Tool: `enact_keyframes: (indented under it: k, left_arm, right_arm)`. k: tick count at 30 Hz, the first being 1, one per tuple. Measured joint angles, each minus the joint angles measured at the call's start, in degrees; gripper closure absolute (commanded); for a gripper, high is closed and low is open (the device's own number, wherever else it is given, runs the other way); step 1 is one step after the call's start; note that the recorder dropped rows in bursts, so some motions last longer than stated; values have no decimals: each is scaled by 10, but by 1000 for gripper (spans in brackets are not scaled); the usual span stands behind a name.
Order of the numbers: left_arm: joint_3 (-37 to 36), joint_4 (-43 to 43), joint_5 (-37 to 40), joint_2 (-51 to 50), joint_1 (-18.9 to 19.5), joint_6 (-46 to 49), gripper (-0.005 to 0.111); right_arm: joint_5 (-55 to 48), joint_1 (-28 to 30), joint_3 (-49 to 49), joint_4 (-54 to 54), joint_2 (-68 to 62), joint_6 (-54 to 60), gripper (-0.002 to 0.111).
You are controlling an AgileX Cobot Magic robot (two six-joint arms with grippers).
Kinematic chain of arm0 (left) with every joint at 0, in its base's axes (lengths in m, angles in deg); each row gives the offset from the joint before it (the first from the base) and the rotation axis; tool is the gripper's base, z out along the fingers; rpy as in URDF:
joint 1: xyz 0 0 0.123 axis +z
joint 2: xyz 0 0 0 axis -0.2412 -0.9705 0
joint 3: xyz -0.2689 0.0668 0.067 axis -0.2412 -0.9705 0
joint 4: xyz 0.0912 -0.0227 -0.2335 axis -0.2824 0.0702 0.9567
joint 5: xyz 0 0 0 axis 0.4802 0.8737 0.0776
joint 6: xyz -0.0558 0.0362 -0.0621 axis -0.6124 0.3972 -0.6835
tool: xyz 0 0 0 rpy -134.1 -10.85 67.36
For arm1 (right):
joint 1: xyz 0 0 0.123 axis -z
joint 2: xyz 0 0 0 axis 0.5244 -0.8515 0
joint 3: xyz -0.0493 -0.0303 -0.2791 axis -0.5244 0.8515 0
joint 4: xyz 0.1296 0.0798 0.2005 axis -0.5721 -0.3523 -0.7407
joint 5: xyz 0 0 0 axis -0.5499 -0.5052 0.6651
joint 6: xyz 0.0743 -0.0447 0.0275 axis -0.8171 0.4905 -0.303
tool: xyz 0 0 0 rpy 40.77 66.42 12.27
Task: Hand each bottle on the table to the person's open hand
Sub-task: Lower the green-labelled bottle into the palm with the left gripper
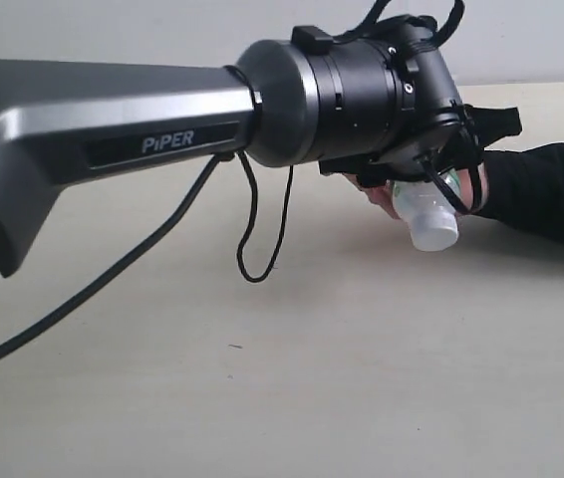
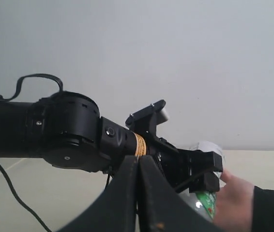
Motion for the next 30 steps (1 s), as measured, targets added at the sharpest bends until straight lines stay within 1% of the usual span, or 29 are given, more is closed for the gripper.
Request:
enact_keyframes:
  k: [9, 12, 14, 15, 17, 18, 19, 20, 21, 22, 23, 24, 30]
  left_arm:
    - [0, -3, -13, -29, 0, 0, 107]
    - [0, 8, -14, -30, 0, 2, 107]
    - [0, 27, -14, -30, 1, 23, 107]
    - [0, 32, -14, -30, 1, 33, 103]
    - [0, 52, -14, -30, 4, 53, 90]
    - [0, 57, -14, -30, 4, 55, 73]
    - [0, 65, -14, -30, 6, 60, 63]
    - [0, 69, -14, -30, 7, 65, 43]
    - [0, 75, -15, -30, 7, 81, 31]
    - [0, 76, -15, -30, 7, 89, 13]
    - [0, 80, -16, -30, 7, 107, 7]
    - [0, 81, -16, -30, 7, 114, 4]
    - [0, 85, -19, -30, 7, 144, 3]
  right_arm:
    - [0, 0, 0, 0, 0, 0, 108]
    - [0, 0, 0, 0, 0, 0, 108]
    - [0, 0, 0, 0, 0, 0, 108]
    - [0, 0, 0, 0, 0, 0, 108]
    - [0, 0, 0, 0, 0, 0, 108]
    - [0, 0, 0, 0, 0, 0, 108]
    - [0, 0, 0, 0, 0, 0, 108]
    - [0, 0, 0, 0, 0, 0, 108]
    - [0, 0, 0, 0, 0, 0, 108]
    - [0, 0, 0, 0, 0, 0, 108]
    - [0, 0, 0, 0, 0, 0, 108]
    - [0, 0, 0, 0, 0, 0, 108]
    - [0, 0, 0, 0, 0, 0, 108]
